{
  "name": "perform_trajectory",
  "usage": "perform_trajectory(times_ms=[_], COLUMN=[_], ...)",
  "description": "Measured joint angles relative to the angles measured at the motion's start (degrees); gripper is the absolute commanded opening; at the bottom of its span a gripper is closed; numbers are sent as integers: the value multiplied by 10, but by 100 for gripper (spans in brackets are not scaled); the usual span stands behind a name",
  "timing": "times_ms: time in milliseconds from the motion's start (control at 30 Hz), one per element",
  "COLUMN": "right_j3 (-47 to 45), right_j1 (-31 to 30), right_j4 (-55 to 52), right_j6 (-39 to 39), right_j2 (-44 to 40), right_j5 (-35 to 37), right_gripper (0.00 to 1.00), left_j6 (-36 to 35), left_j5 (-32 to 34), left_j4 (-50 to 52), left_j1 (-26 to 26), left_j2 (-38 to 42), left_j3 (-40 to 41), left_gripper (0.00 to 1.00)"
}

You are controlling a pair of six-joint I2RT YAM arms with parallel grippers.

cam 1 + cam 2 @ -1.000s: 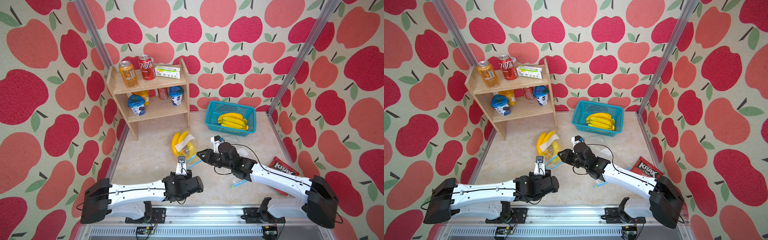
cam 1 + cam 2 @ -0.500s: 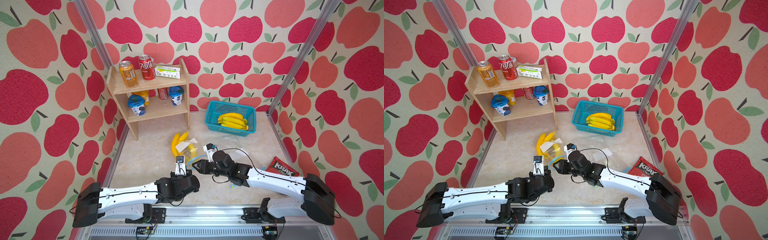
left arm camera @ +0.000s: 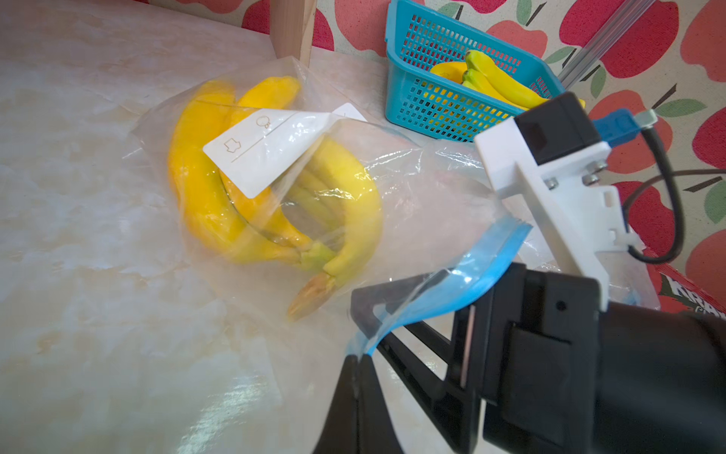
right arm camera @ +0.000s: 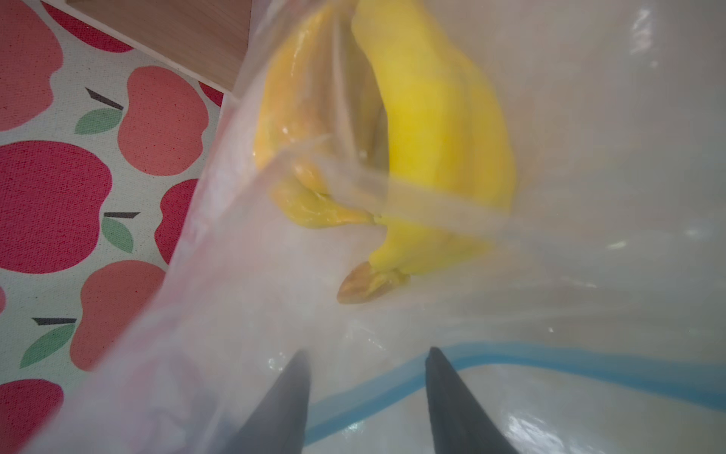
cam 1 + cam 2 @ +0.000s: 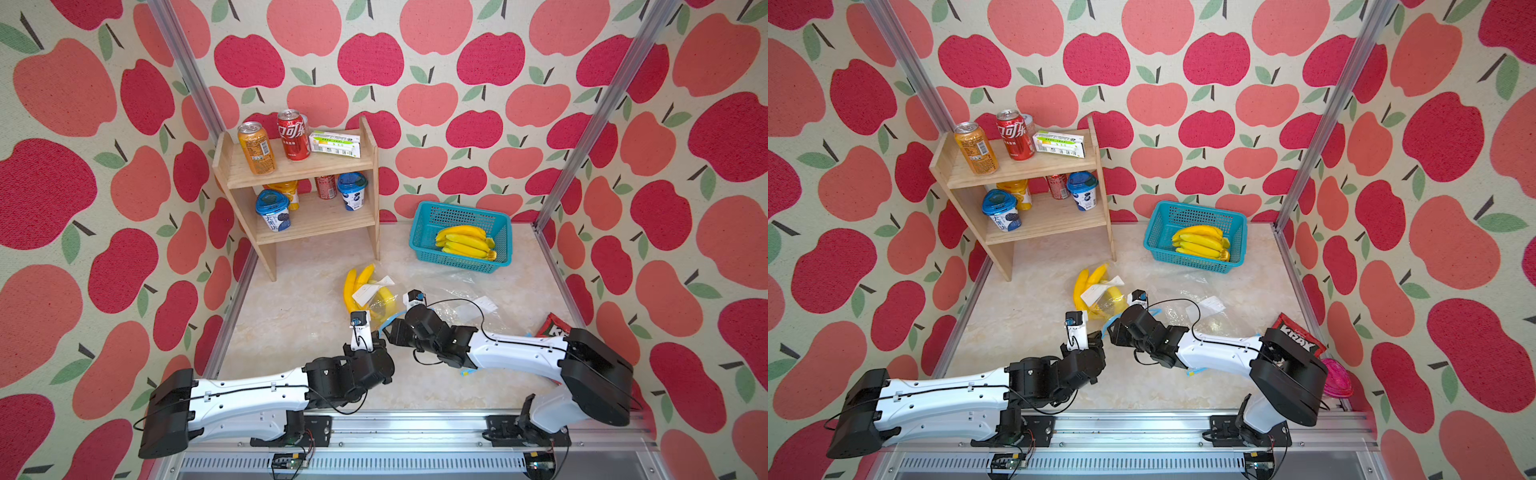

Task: Open the zip-top bag and take out the banana
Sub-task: Pick up the banana from the zipper food storage bag.

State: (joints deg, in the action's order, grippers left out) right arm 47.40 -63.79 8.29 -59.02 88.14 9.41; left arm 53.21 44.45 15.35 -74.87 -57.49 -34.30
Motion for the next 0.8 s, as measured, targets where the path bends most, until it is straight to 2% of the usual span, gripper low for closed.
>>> perform_trajectory(times_ms=[400,800], right_j3=[30,71], right_j1=[21,36], right_j4=[-9,-39], right_j6=[1,-4], right_j2=[18,98], right_j5=[2,-5], right_gripper=[49,49], left_j6=[0,0], left_j5=[-15,-19], left_j4=[-28,-36], left_j1=[0,0], left_j2=[-8,-8], left_j3=[6,8], left_gripper=[0,0])
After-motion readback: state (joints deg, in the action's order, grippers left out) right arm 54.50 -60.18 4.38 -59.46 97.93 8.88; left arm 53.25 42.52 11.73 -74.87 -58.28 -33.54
